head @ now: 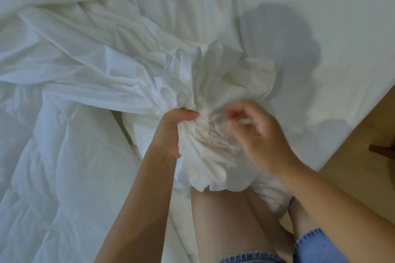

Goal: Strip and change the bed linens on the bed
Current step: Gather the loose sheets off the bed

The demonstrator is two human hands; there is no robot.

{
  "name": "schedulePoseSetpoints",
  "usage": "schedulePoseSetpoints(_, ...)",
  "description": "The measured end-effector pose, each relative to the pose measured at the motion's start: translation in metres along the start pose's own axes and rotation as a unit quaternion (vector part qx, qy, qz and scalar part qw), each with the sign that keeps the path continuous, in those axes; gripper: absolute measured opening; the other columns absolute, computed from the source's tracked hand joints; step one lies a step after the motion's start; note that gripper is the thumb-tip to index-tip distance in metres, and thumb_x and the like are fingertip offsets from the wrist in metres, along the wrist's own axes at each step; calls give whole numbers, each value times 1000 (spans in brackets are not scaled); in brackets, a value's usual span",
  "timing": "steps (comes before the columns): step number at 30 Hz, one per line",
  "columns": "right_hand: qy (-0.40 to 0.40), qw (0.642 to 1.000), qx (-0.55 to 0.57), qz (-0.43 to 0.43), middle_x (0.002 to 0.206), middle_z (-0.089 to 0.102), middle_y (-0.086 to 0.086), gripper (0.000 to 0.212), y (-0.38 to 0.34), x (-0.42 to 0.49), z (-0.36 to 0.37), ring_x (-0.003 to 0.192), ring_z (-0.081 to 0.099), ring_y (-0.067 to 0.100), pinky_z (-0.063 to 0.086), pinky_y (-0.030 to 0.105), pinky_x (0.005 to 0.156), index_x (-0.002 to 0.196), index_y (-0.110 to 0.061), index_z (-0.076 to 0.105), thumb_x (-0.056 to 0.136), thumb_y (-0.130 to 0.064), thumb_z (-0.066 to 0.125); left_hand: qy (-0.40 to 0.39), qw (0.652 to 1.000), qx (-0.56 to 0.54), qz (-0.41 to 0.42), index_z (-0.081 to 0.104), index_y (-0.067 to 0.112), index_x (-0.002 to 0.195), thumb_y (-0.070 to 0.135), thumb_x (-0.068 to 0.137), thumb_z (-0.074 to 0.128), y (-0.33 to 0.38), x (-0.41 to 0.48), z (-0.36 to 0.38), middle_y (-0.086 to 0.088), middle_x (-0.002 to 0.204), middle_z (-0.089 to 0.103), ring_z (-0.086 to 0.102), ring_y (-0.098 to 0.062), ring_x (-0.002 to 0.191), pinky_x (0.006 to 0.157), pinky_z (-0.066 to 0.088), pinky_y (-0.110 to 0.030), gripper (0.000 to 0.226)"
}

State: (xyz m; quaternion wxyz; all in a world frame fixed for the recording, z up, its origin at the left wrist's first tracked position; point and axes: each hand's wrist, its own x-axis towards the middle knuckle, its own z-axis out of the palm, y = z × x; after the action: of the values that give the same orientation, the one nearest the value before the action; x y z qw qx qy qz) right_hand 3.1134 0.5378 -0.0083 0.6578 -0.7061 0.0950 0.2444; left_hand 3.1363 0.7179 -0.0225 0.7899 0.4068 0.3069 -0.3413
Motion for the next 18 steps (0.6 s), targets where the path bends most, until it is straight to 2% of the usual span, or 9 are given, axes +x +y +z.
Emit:
schedulePoseSetpoints(1,39,998,-50,-9,108,52,-23,34,4,8,-8,104,49,-2,37,12,89,116,-29,55,84,-21,66,-5,1000,1,0,59,2,104,8,52,62,2,-1,4,-17,93,61,62,-35,86,74,54,-43,53)
schedulePoseSetpoints(2,32,994,-103,-16,118,43,-20,46,7,15,-13,113,41,1,30,13,96,128,-25,48,85,-19,66,-15,1000,2,-6,57,2,106,5,47,63,6,-2,8,-17,95,59,60,-35,87,75,53,-43,59)
schedulePoseSetpoints(4,-48,984,-168,-29,127,39,-13,55,11,27,-16,122,35,7,25,14,100,137,-19,43,87,-19,65,-55,998,-9,-31,59,1,107,5,39,73,10,-2,9,-18,99,59,59,-36,91,80,50,-45,70)
schedulePoseSetpoints(6,-98,978,-177,-57,115,56,-4,31,9,35,-9,111,52,16,40,20,94,120,-13,61,89,-17,62,-142,988,-21,-51,63,2,109,10,51,74,14,-5,8,-15,102,64,61,-33,97,88,49,-45,60)
schedulePoseSetpoints(8,-73,969,-206,-112,92,63,9,13,2,39,-1,90,58,25,46,37,82,94,-3,68,90,-13,60,-187,981,-24,-51,65,2,110,9,60,68,18,-9,9,-12,103,66,63,-28,98,89,49,-41,50)
schedulePoseSetpoints(11,37,960,-194,-197,77,61,14,14,-10,38,3,76,59,29,47,38,71,79,4,67,87,-4,60,-76,996,21,-39,70,6,100,7,48,64,18,-7,4,-13,95,64,63,-32,89,81,51,-43,52)
schedulePoseSetpoints(13,89,944,-192,-253,73,61,11,16,-18,28,-1,71,57,26,45,33,68,74,4,66,87,-4,58,-45,998,32,-42,65,5,104,10,53,59,18,-5,5,-15,95,62,61,-33,87,78,51,-44,52)
schedulePoseSetpoints(15,75,930,-198,-299,73,61,9,19,-22,13,2,71,55,23,43,29,70,74,2,64,89,-6,56,-57,997,31,-41,61,3,106,10,59,62,18,-3,7,-15,90,63,63,-31,81,73,53,-40,48)
schedulePoseSetpoints(18,7,933,-216,-288,76,61,7,15,-20,-2,16,71,53,22,40,24,70,76,0,65,88,-6,58,-94,994,41,-33,72,8,83,22,61,79,16,-4,11,-6,71,69,68,-18,66,61,55,-26,27)
